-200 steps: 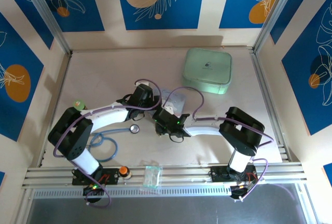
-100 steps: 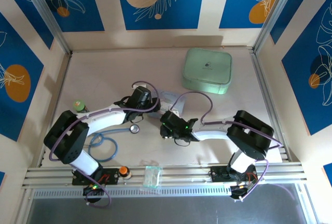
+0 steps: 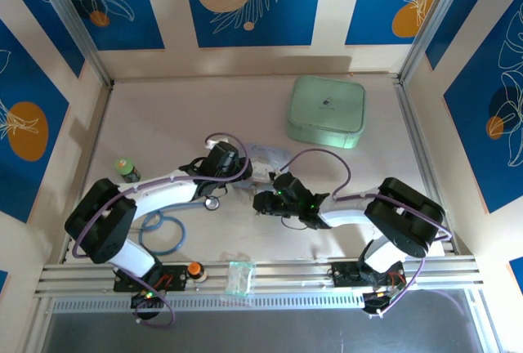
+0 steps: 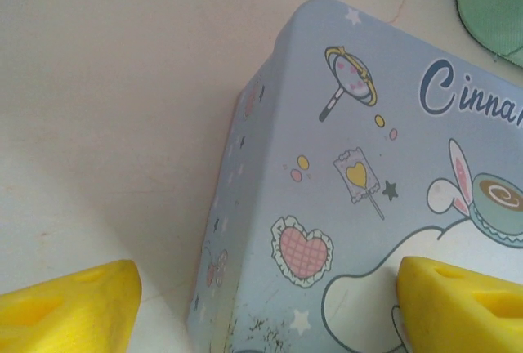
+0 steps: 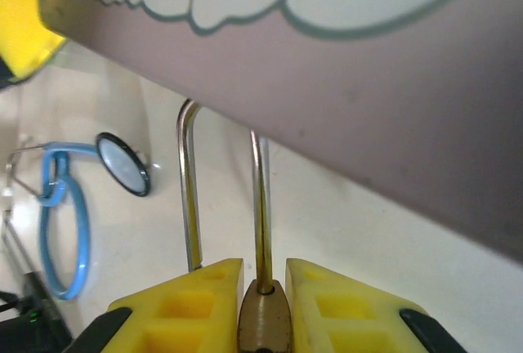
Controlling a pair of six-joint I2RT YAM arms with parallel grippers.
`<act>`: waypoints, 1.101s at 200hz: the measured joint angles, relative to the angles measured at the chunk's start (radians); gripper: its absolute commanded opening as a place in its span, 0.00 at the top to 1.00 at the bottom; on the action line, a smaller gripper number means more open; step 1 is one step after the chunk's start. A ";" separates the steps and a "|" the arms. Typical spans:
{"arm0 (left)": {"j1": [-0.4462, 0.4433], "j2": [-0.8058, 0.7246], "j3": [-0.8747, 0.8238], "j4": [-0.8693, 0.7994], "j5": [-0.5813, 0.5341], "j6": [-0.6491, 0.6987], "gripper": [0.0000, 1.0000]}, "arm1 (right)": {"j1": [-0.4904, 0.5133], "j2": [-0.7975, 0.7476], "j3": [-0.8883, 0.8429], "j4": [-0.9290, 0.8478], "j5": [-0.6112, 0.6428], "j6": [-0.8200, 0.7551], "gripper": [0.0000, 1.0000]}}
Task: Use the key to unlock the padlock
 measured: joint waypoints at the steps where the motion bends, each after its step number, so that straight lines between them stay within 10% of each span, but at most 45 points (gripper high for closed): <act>1: 0.000 0.000 0.000 0.000 0.000 0.000 0.23 | -0.001 0.000 -0.001 0.003 -0.001 0.001 0.82; 171: -0.059 -0.028 -0.021 -0.020 -0.073 -0.120 0.28 | -0.061 -0.021 0.005 -0.059 -0.106 0.018 0.89; 220: -0.061 -0.042 -0.008 -0.085 -0.097 -0.084 0.08 | -0.076 -0.037 0.017 -0.128 -0.113 -0.014 0.91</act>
